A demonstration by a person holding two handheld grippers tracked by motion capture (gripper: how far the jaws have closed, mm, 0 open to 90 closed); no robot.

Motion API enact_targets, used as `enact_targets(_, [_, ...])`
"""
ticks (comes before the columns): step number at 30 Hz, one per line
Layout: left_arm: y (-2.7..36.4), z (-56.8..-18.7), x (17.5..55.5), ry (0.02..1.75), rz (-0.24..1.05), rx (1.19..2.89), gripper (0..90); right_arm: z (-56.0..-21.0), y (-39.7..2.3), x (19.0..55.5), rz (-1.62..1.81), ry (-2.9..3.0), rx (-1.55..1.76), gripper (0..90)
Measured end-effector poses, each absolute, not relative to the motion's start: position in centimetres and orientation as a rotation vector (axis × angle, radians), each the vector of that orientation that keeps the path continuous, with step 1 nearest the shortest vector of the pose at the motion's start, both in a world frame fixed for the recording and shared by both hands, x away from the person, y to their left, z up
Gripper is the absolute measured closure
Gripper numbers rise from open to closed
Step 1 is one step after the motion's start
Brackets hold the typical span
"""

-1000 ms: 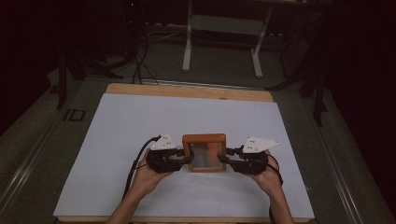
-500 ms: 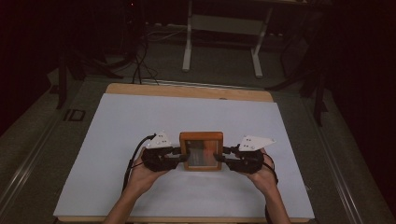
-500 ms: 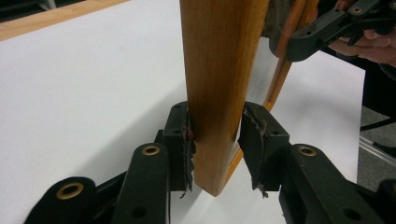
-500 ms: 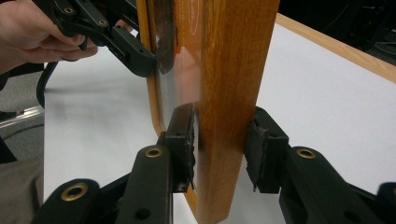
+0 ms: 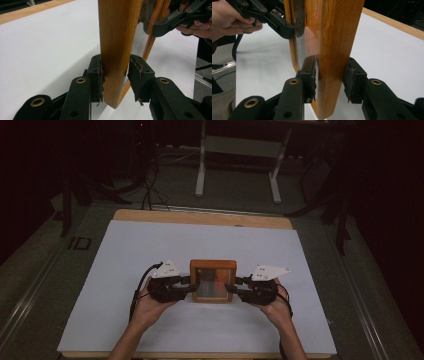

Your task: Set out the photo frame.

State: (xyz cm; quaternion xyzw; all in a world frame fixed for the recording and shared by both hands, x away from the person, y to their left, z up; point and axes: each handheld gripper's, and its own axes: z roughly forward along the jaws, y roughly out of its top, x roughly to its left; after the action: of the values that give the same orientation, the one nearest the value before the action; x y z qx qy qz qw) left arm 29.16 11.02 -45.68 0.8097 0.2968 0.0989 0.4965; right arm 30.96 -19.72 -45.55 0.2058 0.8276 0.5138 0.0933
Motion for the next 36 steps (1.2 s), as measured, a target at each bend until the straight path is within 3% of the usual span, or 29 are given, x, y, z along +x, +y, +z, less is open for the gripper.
enact_targets(36, [13.4,-49.2,31.2,0.878,0.198,1.949,63.7,-49.9,-16.5,33.2,1.546,2.473,0.817,62.6])
